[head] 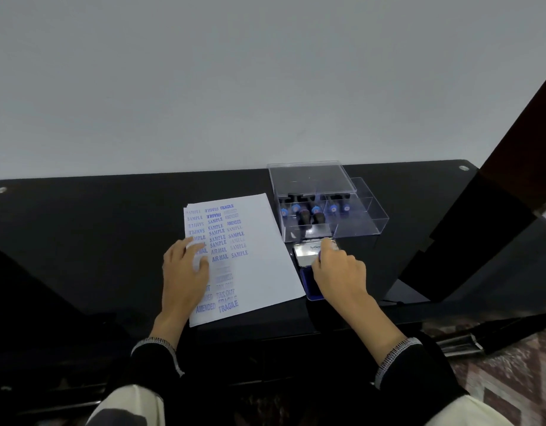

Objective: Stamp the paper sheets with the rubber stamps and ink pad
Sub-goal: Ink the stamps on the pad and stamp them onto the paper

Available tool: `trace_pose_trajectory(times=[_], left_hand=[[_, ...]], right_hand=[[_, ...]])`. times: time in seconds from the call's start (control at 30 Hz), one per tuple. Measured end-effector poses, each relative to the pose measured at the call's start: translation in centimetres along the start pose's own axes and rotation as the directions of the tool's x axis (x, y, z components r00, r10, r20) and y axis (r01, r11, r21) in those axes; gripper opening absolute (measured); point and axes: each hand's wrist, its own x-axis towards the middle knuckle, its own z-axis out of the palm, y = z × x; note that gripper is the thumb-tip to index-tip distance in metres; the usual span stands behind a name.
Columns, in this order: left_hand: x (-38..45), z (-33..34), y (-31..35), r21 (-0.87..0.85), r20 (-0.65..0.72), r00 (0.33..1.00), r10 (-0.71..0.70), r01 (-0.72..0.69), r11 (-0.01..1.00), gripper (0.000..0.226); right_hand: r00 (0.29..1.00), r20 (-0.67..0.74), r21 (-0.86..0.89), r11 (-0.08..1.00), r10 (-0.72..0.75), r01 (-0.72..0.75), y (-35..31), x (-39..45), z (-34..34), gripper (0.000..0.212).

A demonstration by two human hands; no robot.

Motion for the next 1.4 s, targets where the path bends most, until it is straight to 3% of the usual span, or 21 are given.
trace_pose_trajectory(times=[0.1,0.17,0.27,0.5,0.83,1.4], left_hand=[[-0.1,-0.1,0.0,-0.035,0.06,0.989,0.134,-0.133,0.991,0.025],[-0.2,-0.2,-0.1,-0.052,0.131,0.978,0.161,-0.156,0.986,0.024],[-0.2,-0.3,-0.1,-0.036,0.179,0.971,0.156,-0.152,0.988,0.023],[0.3,-0.2,-0.3,0.004,0.18,0.972,0.153,-0.156,0.988,0.022],[0.4,0.2,-0.8,-0.017,0.155,0.971,0.18,-0.18,0.984,0.02],[0.4,0.4,-1.1,-0.018,0.163,0.974,0.161,-0.16,0.987,0.02]], right_hand=[[0.998,-0.035,0.31,0.949,-0.055,0.064,-2.6,0.3,-0.2,0.013],[0.992,0.091,0.615,0.789,-0.089,0.014,-4.5,0.7,-0.1,0.016],[0.978,0.14,0.776,0.631,-0.157,-0.01,-6.7,2.0,0.6,0.016],[0.954,0.057,0.7,0.693,-0.293,0.171,-9.0,4.7,2.6,0.03],[0.918,0.064,0.586,0.759,-0.392,0.284,-9.9,4.5,3.3,0.023],[0.901,0.082,0.458,0.819,-0.426,0.346,-10.5,4.3,3.4,0.026]])
